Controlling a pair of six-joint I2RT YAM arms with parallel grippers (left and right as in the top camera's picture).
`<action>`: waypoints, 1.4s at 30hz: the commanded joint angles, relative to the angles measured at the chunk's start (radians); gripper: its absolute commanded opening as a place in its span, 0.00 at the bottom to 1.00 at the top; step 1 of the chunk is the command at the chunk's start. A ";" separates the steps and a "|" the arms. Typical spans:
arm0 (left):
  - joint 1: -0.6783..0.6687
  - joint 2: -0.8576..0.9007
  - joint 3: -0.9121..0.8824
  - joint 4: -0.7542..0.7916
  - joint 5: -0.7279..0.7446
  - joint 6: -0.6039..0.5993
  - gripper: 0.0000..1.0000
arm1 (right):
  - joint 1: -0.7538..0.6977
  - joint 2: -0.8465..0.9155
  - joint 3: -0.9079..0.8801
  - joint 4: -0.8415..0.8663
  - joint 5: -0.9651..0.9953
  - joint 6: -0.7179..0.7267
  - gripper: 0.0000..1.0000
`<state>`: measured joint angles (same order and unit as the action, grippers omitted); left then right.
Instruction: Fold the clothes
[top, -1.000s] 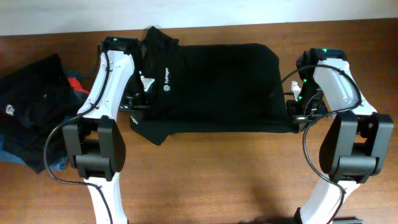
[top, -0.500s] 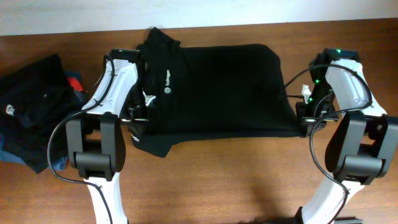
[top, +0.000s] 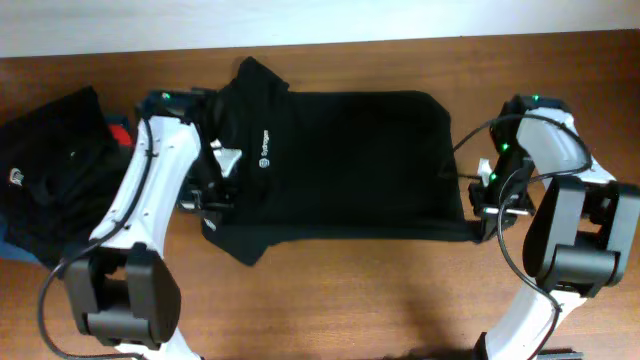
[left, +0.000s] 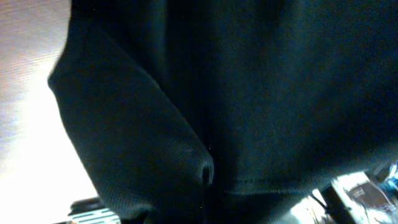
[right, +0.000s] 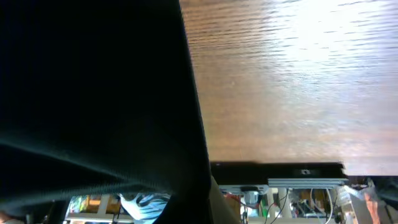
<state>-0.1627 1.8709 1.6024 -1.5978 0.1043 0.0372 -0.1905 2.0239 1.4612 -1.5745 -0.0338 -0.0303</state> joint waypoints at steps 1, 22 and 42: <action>0.000 0.010 -0.132 0.043 0.031 -0.006 0.00 | -0.007 -0.010 -0.066 0.032 -0.008 0.016 0.04; 0.010 -0.063 -0.003 0.242 -0.171 -0.146 0.45 | -0.007 -0.010 -0.024 0.071 -0.009 0.015 0.04; 0.019 0.026 -0.002 0.737 -0.146 -0.149 0.22 | -0.005 -0.009 0.228 0.019 -0.211 -0.104 0.04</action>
<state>-0.1482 1.8900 1.5909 -0.8520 -0.0528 -0.1024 -0.1913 2.0247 1.7218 -1.5078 -0.2993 -0.1207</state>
